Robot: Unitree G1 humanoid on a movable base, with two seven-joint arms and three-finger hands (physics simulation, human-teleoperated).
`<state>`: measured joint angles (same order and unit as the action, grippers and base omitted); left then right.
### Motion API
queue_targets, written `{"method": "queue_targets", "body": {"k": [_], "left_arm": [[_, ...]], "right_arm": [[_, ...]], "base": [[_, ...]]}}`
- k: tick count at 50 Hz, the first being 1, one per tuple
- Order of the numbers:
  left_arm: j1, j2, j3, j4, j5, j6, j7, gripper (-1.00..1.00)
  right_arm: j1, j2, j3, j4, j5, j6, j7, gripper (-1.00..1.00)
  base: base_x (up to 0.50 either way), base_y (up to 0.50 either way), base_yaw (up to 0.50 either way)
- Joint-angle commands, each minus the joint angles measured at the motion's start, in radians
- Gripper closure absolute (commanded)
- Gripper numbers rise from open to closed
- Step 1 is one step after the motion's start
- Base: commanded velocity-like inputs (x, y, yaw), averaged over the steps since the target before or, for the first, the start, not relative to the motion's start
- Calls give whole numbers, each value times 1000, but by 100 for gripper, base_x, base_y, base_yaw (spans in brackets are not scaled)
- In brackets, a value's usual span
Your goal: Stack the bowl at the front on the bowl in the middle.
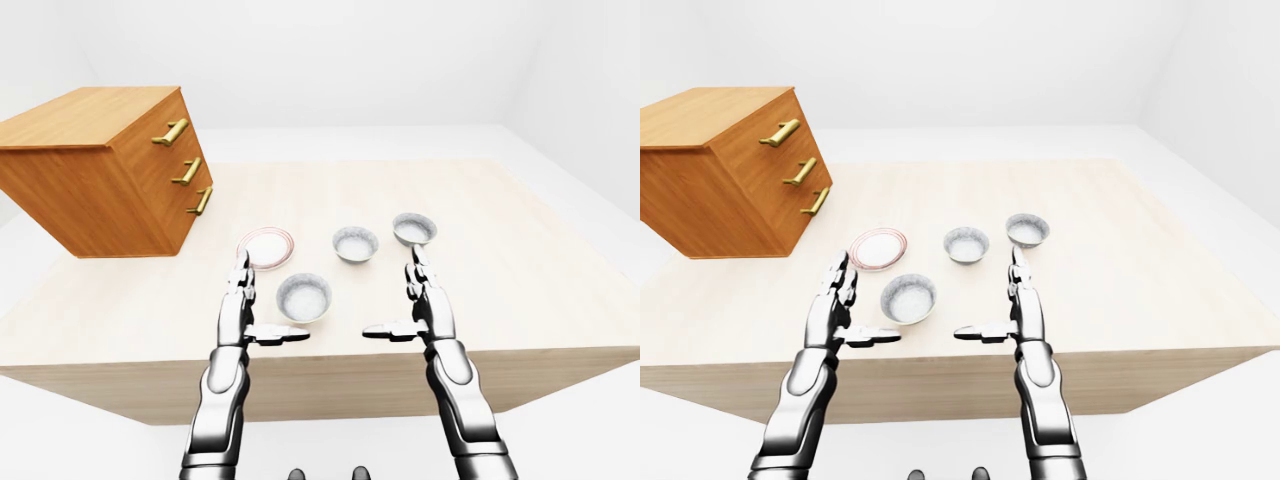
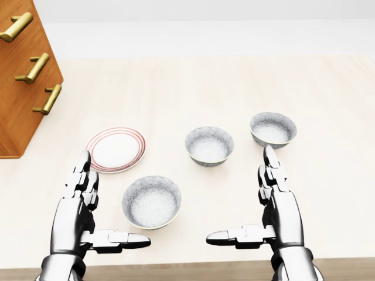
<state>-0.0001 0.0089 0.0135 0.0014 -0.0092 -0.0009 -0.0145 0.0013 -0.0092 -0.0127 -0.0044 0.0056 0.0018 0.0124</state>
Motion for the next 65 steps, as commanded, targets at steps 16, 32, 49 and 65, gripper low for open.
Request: {"method": "queue_targets", "body": {"k": [16,32,49,65], "left_arm": [[4,6,11,0,5,-4,-27,-100],[-5,10,23,-6,0,4,-21,-100],[-97,24,27,-190,50,88,14,-100],[-90,16,12,-239,73,88,-2,-100]], "right_arm": [[6,-17,-21,10,-19,-27,71,-100],[-16,-23,-1,56,-136,-89,33,-100],[-106,-29,8,-58,-261,78,7,-100],[-185,-59,8,-102,-446,85,68,-100]], "base": [[-1,-6,0],[-10,-42,0],[0,0,0],[0,0,0]]}}
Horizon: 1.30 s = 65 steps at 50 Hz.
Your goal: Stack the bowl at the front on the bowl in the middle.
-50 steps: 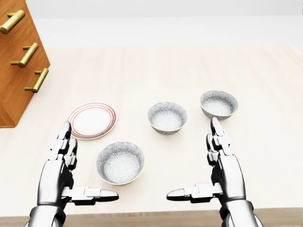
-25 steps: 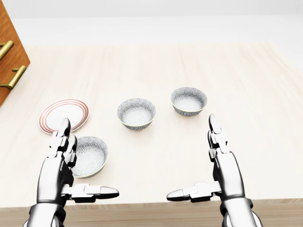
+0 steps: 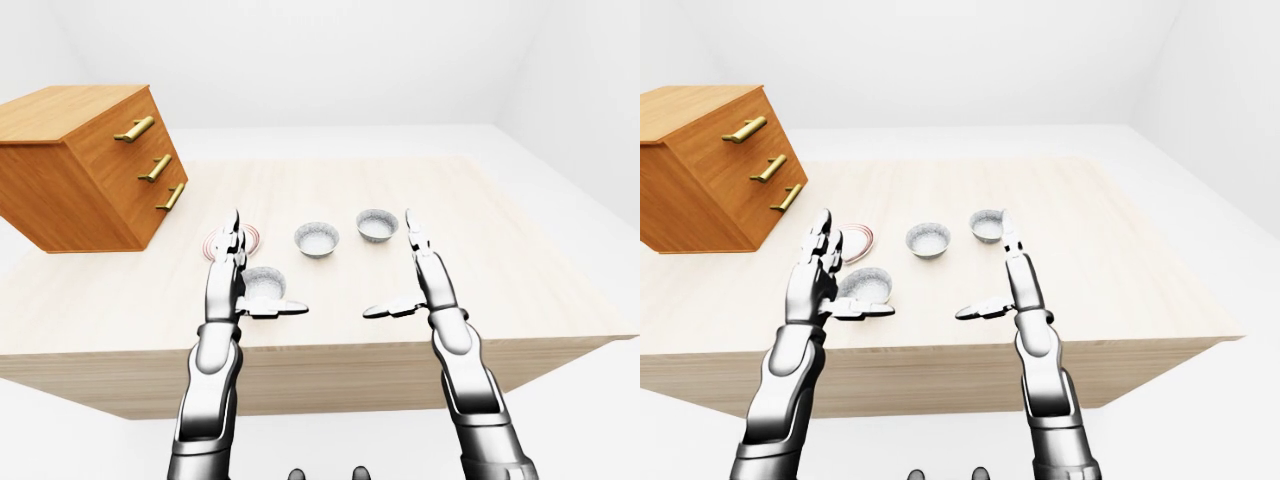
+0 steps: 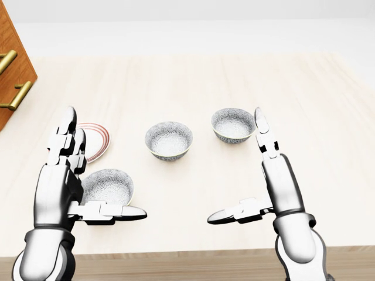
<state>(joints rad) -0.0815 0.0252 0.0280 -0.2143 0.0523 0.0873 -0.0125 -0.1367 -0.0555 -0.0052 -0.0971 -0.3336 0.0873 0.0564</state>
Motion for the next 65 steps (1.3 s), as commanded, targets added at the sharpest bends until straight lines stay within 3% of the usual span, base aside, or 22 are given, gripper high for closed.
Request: {"method": "queue_targets", "body": {"k": [1,19,65], "left_arm": [[-8,0,-4,-19,14,0,-4,-100],[-2,-4,-7,-14,17,0,-3,-100],[1,-4,-9,-10,26,0,-1,-100]], "right_arm": [[-47,-12,1,-8,-111,0,26,-100],[-15,-7,7,8,-135,0,41,-100],[21,8,29,41,-184,0,19,-100]], "base": [[0,0,0],[1,0,0],[27,0,0]]}}
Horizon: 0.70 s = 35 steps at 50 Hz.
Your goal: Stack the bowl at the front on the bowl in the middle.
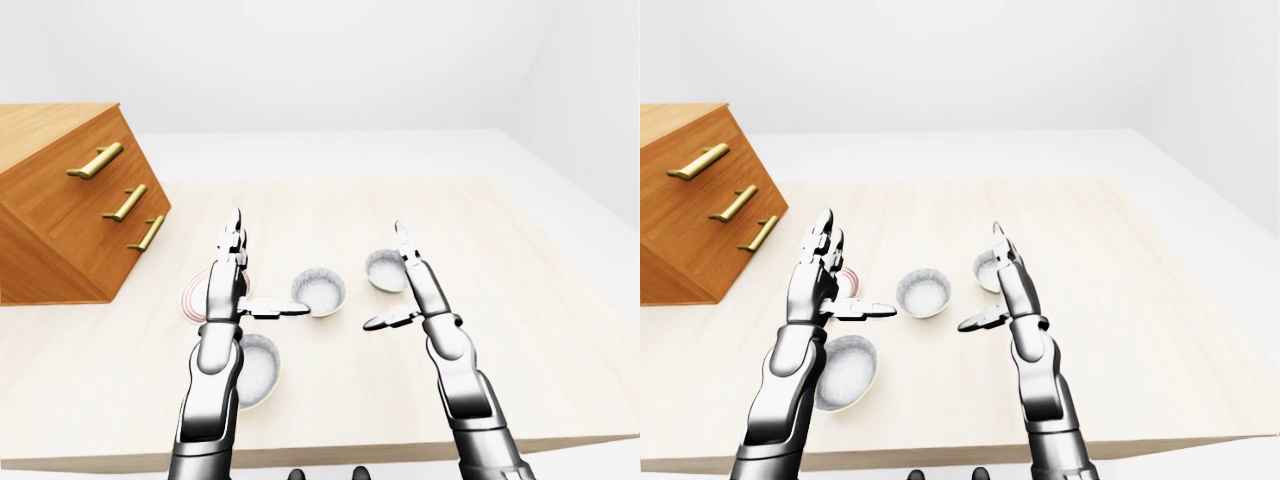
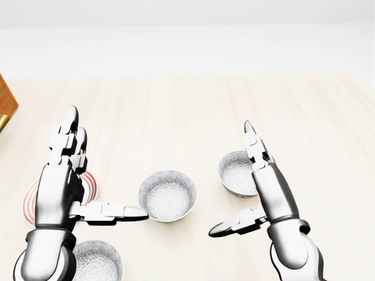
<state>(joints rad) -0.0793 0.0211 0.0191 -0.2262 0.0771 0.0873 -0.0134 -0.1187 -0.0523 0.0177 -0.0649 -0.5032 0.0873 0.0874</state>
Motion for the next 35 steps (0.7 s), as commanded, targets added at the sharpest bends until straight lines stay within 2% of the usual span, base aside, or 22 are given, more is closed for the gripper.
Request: {"method": "queue_targets", "body": {"k": [1,5,10,14,16,19,21,26,28,30,31,32,35], "left_arm": [[-1,0,-1,3,2,0,0,-100],[-1,0,-1,2,3,0,-1,-100],[8,-2,-6,-15,7,0,-3,-100],[15,-3,-9,-25,9,0,-5,-100],[16,-4,-9,-27,10,0,-6,-100],[16,-3,-8,-26,9,0,-7,-100],[16,-3,-7,-24,9,0,-7,-100],[21,-2,-5,-37,9,0,-8,-100],[21,-2,-6,-37,11,0,-7,-100],[20,-3,-7,-33,12,0,-7,-100],[20,-2,-7,-29,13,0,-7,-100],[19,-2,-7,-26,12,0,-8,-100],[10,-1,-3,-6,11,0,-8,-100]], "right_arm": [[0,5,5,7,-14,0,-11,-100],[-16,-10,8,46,-75,-16,-46,-100],[-62,-38,21,147,-240,-38,-98,-100],[-165,-47,35,323,-388,-14,-151,-100],[-215,-56,41,408,-449,-18,-188,-100],[-273,-66,48,524,-519,0,-177,-100],[-302,-70,42,555,-542,0,-165,-100],[-355,-89,35,537,-600,0,15,-100],[-387,-101,32,510,-628,0,123,-100],[-416,-121,31,472,-669,0,268,-100],[-441,-148,39,443,-723,0,411,-100],[-445,-155,35,425,-756,0,481,-100],[-511,-171,1,392,-818,0,611,-100]], "base": [[18,0,0],[0,0,0],[0,0,0],[0,0,0],[0,0,0],[0,0,0],[0,0,0],[0,0,0],[0,0,0],[0,0,0],[0,0,0],[0,0,0],[0,0,0]]}}
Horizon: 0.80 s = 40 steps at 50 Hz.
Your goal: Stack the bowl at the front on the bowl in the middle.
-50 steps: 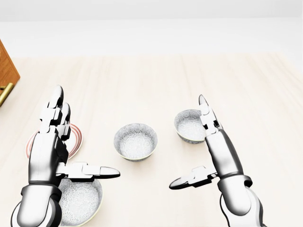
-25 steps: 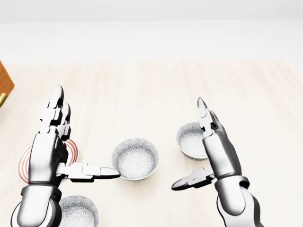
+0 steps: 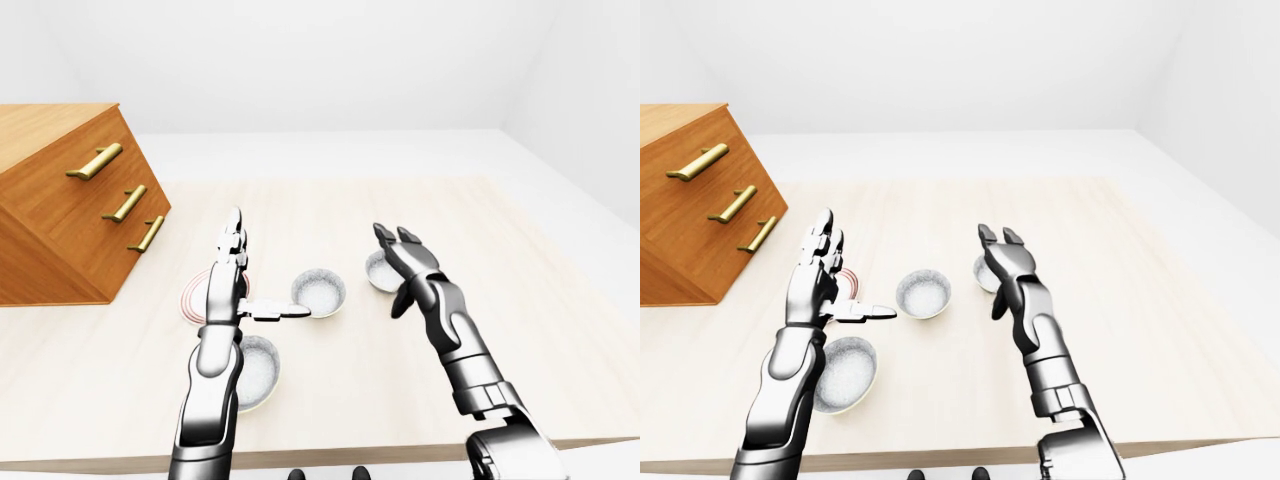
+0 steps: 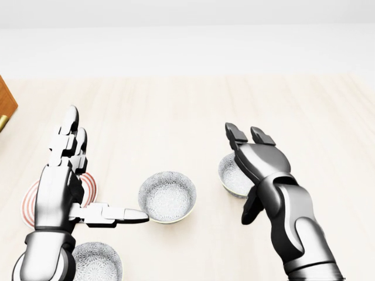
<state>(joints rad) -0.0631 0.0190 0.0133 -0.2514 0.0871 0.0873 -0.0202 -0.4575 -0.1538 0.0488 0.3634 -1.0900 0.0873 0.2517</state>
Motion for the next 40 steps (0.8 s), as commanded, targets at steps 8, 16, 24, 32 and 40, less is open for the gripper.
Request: {"method": "queue_targets", "body": {"k": [8,16,24,32,40], "left_arm": [[-23,1,0,56,1,0,-1,-100],[-23,1,-1,67,2,0,-1,-100],[-21,0,-5,74,6,0,-3,-100],[-27,-1,-8,90,10,0,-3,-100],[-36,0,-8,115,12,0,-3,-100]], "right_arm": [[-294,-96,-60,-41,-304,0,446,-100],[-367,-98,-53,63,-293,0,446,-100],[-391,-73,-40,168,-251,0,446,-100],[-461,-74,-26,301,-224,0,446,-100],[-519,-60,-7,509,-180,0,446,-100]], "base": [[0,0,0],[0,0,0],[0,0,0],[0,0,0],[0,0,0]]}}
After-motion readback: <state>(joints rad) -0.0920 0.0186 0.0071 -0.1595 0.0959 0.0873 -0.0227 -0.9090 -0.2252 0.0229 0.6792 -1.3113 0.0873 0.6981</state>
